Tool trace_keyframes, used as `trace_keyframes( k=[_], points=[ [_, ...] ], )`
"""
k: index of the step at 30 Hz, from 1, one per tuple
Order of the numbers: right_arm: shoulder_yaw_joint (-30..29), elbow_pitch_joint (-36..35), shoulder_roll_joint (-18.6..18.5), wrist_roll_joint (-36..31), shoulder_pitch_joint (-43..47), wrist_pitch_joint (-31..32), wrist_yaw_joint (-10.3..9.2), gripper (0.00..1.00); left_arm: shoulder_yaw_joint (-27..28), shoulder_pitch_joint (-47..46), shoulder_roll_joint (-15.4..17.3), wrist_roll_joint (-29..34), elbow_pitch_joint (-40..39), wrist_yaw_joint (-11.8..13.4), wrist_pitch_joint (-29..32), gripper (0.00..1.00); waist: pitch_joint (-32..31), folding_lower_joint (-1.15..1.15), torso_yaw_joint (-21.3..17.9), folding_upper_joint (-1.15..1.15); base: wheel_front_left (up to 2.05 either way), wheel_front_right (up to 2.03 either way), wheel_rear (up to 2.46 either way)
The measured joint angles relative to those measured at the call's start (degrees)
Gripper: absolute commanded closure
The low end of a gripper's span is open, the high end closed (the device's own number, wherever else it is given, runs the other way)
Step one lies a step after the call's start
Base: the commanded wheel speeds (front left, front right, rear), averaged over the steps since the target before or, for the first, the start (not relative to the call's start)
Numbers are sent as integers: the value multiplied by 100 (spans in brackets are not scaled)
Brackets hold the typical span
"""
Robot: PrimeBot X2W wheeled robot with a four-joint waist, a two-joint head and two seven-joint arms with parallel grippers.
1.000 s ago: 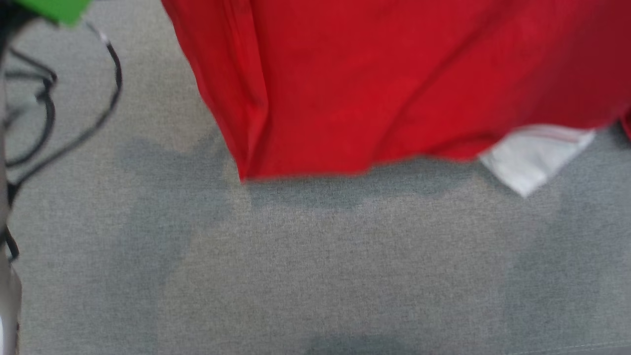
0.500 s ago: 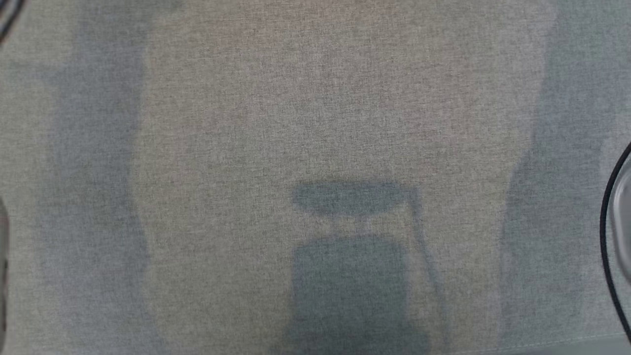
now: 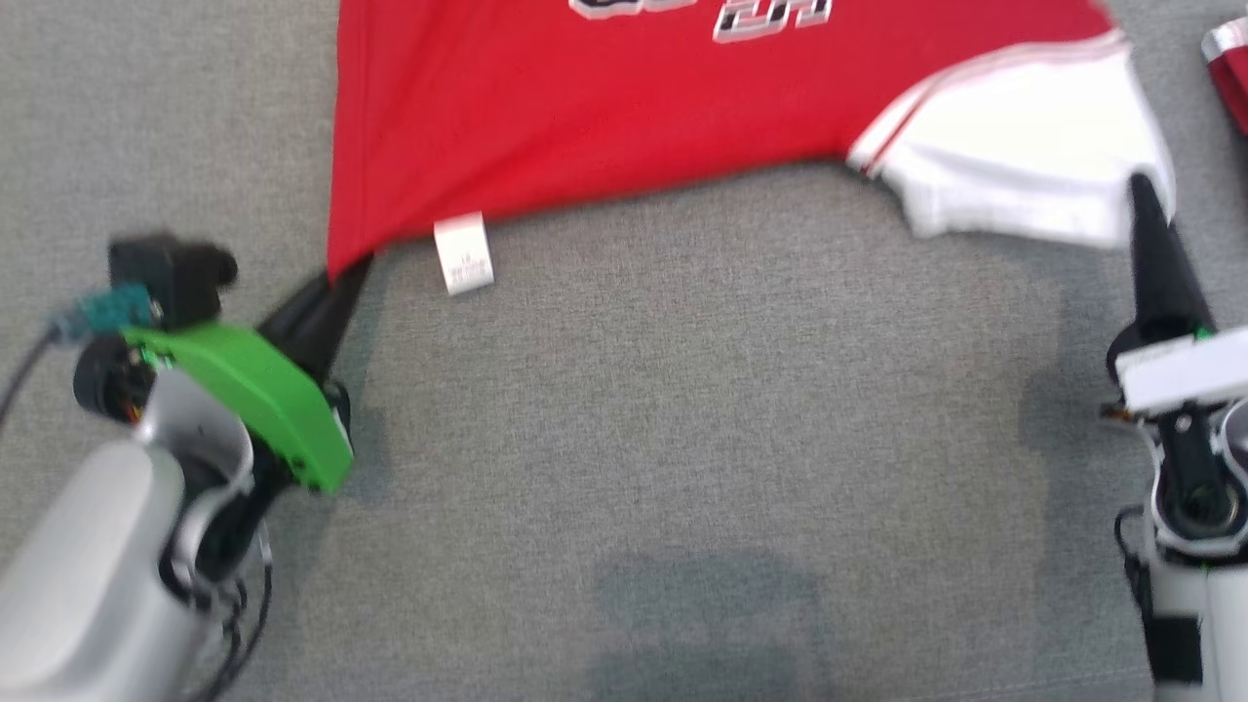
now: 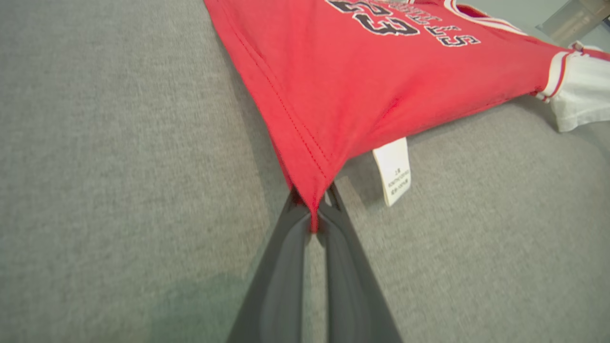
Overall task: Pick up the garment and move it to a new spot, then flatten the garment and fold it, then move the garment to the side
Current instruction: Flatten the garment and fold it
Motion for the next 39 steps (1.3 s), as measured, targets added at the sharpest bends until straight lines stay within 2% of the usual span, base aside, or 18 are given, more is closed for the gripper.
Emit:
trace_keyframes(
  k=[2,7,11,13,17,21,23,29,39],
  points=[
    [127,-76,34,94,640,-125,1,100,-25,805,91,-8,-387,285,-141,100,-207,0,-10,0,0,0,0],
    [397,-82,-79,223,1962,-338,0,100,-142,2532,68,-152,-1181,866,-467,100,-734,0,-33,0,0,0,0],
    [382,-231,-153,483,2944,-480,1,100,-180,3732,-76,-403,-1749,1298,-786,100,-1131,0,-39,0,0,0,0],
    [238,-408,-187,700,3410,-572,1,100,-249,4206,-164,-478,-2059,1426,-879,100,-1289,-1,-27,0,0,0,0],
    [-4,-642,-338,950,3949,-619,0,100,-388,4709,-299,-665,-2549,1480,-951,100,-1457,-1,62,0,0,0,0],
    [2,-546,-508,893,3669,-474,0,100,-419,4535,-352,-759,-2637,1419,-802,100,-1400,-1,140,0,0,0,0],
    [30,-455,-589,746,3278,-386,0,100,-449,4207,-360,-765,-2638,1351,-623,100,-1324,0,157,0,0,0,0],
    [234,-394,-786,358,2005,5,0,100,-435,3201,-430,-783,-2669,1354,-33,100,-1064,0,213,0,0,0,0],
    [541,70,-1088,-305,421,871,0,100,-208,2493,-361,-964,-2616,1529,508,100,-831,0,284,0,0,0,0]
  ],
)
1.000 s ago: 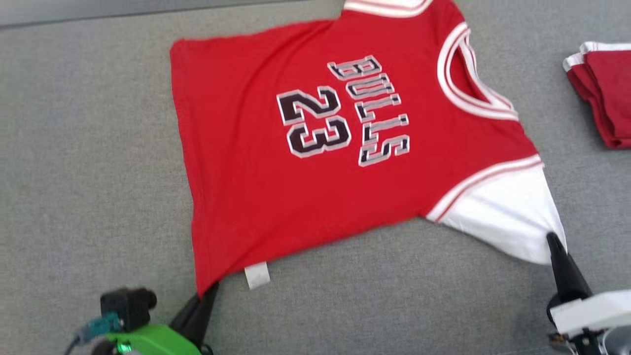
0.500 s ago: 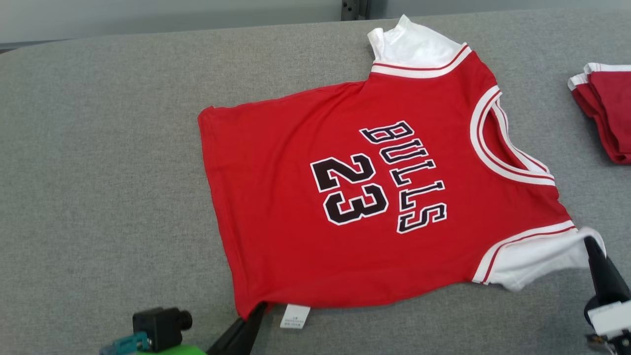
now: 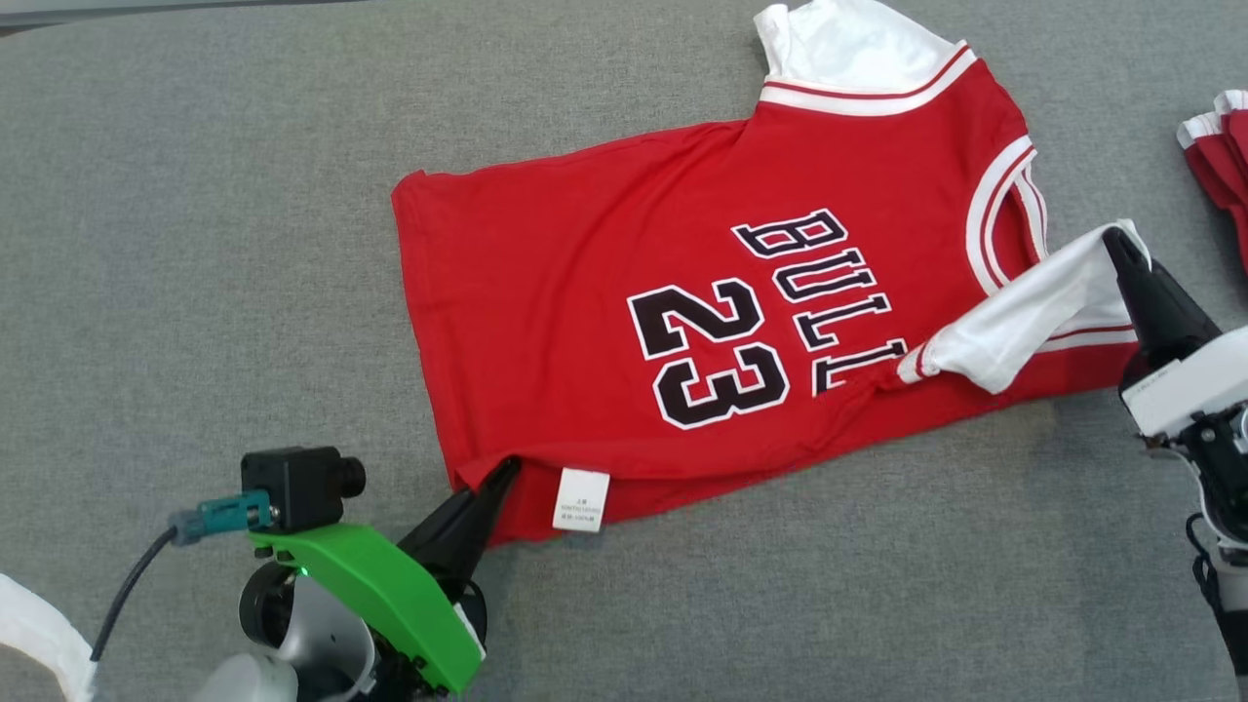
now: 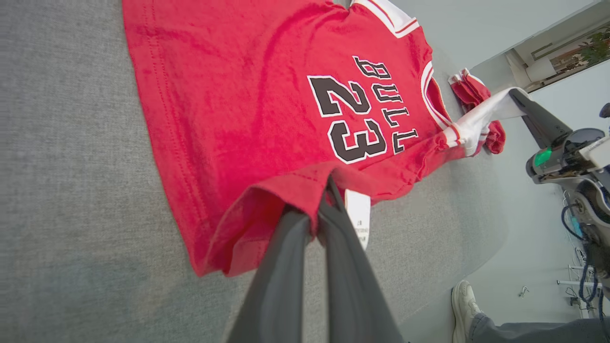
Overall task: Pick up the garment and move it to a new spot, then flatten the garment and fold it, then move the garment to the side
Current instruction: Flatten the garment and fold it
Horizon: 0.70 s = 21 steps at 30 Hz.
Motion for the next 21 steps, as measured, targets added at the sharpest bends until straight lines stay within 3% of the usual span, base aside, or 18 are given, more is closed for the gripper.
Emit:
trace_keyframes(
  k=[11,12,13,14,15,21],
  points=[
    [268,884,-148,-633,-1231,460,0,100,73,-931,-268,-219,1063,-52,339,100,267,0,171,0,0,0,0],
    [321,969,-164,-723,-1296,488,0,59,81,-1002,-292,-210,1188,-45,336,100,292,0,178,0,0,0,0],
    [375,1060,-191,-795,-1345,533,1,0,118,-1062,-330,-187,1332,5,294,87,316,0,183,0,0,0,0],
    [420,1174,-221,-872,-1390,602,0,0,152,-1131,-371,-160,1464,46,232,50,338,0,189,0,0,0,0],
    [498,1221,-266,-935,-1401,641,0,0,152,-1190,-388,-124,1556,64,202,0,353,0,194,0,0,0,0],
    [684,977,-565,-1022,-1367,400,1,0,172,-1139,-339,-42,1748,108,56,0,302,0,160,0,0,0,0]
  ],
)
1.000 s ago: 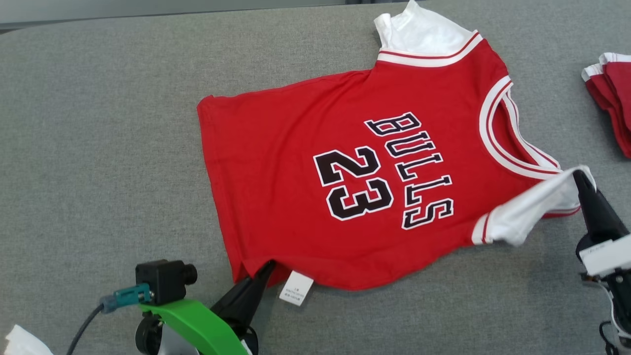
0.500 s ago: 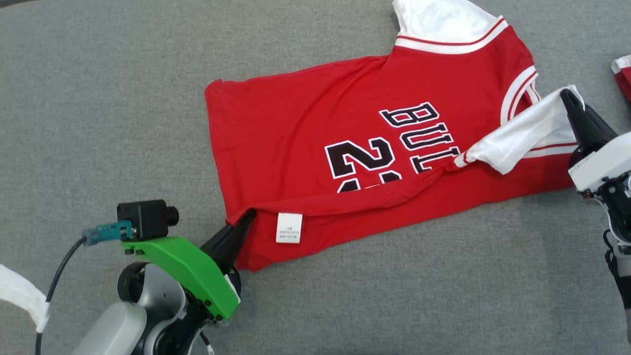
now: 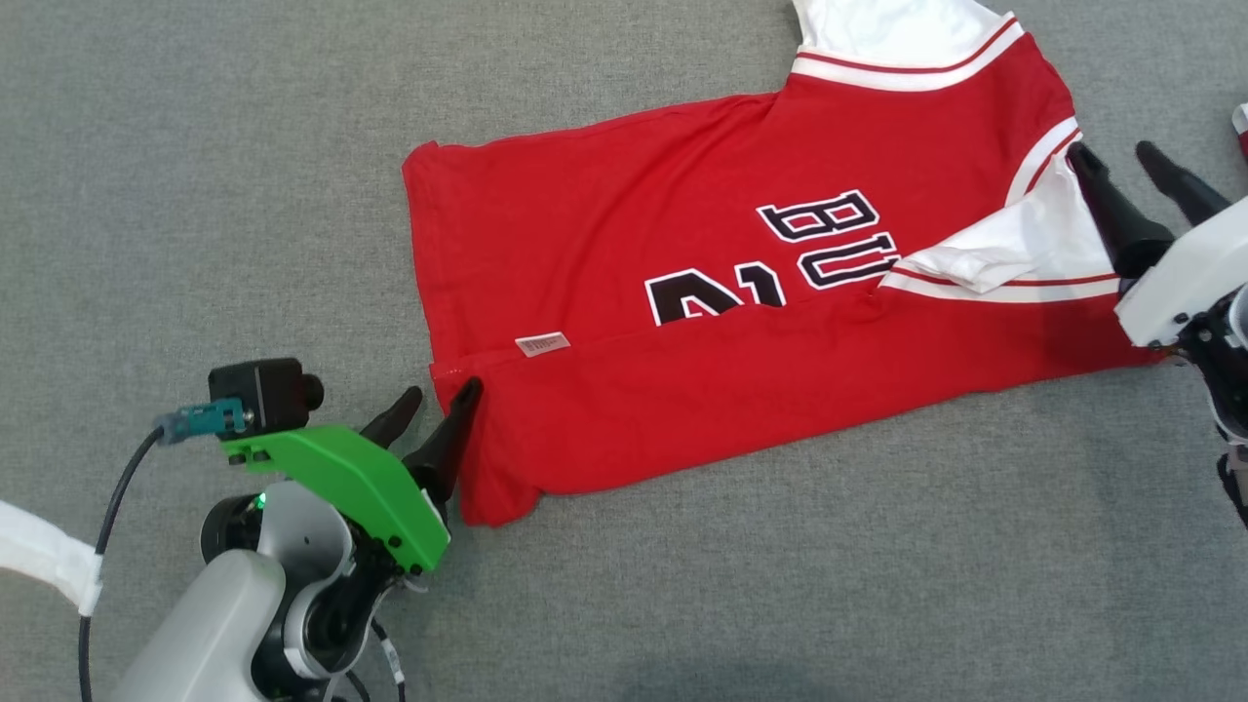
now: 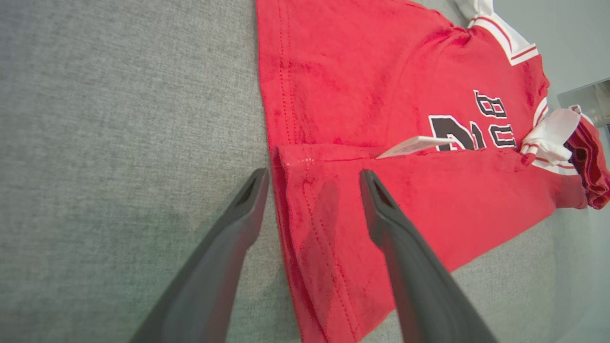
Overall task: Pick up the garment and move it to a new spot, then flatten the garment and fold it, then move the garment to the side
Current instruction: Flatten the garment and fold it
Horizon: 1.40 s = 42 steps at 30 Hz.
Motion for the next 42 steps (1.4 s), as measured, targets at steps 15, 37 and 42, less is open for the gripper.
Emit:
trace_keyframes(
  k=[15,37,42],
  points=[
    [-519,-1098,-926,-221,1962,720,-1,0,-304,1077,127,332,-936,270,-392,0,70,0,-119,0,0,0,0],
    [-18,-747,-1267,823,1624,1376,4,100,-497,752,390,35,-672,-410,201,100,171,0,61,0,0,0,0],
    [-237,-1069,-1614,1308,1991,1782,5,100,-485,924,793,-162,-1113,-524,513,100,-2,0,28,0,0,0,0]
  ],
)
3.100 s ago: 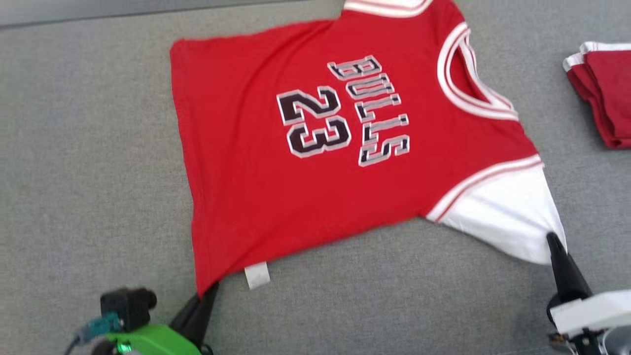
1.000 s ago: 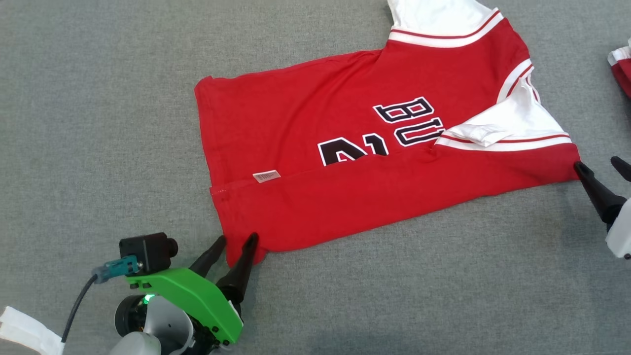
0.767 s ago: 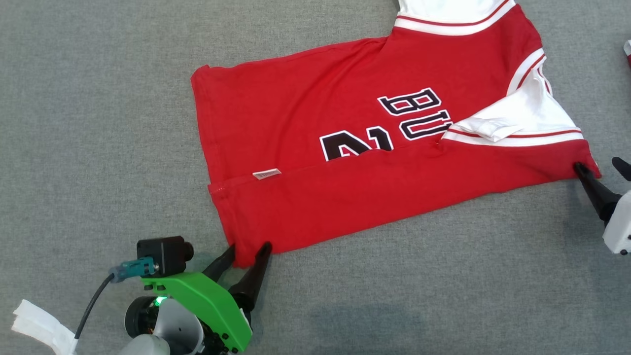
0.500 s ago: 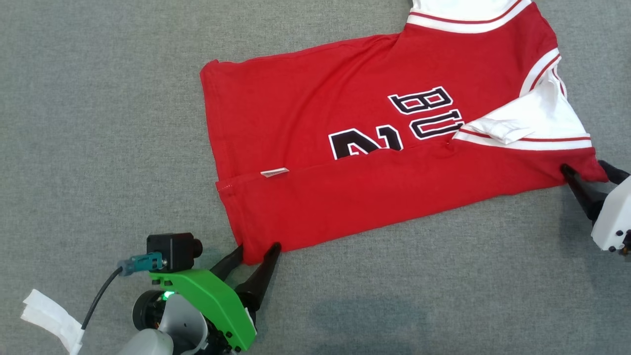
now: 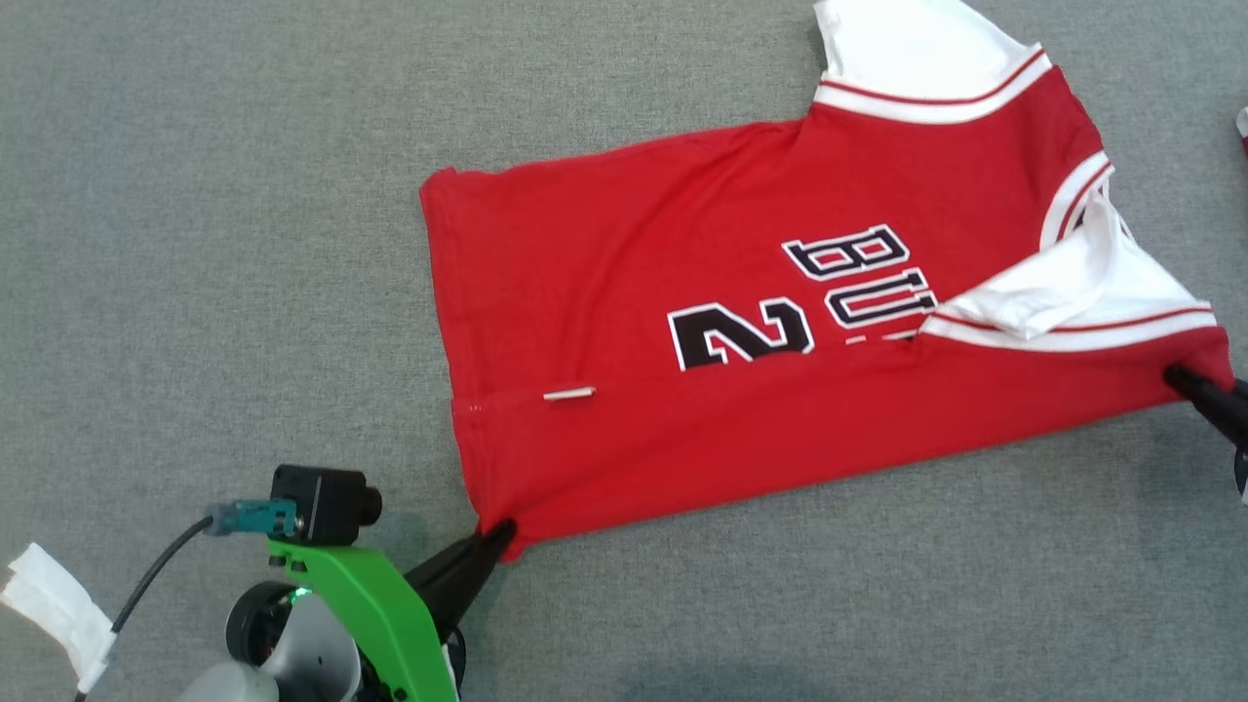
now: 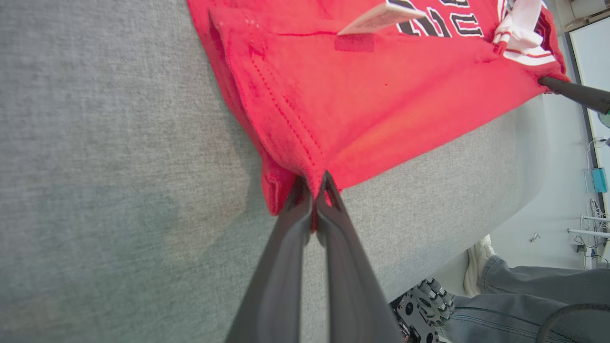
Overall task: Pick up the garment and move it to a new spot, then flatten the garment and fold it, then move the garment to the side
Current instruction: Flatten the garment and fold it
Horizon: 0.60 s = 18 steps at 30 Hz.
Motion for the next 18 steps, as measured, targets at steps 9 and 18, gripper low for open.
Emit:
trace_keyframes(
  k=[9,18],
  points=[
    [-399,-410,-13,276,1180,310,0,51,-133,720,212,-2,-352,178,-69,0,-3,0,-69,0,0,0,0],
    [-907,-1258,-302,-60,1269,162,-5,0,-35,399,353,646,-536,437,-309,0,162,0,17,0,0,0,0]
  ],
)
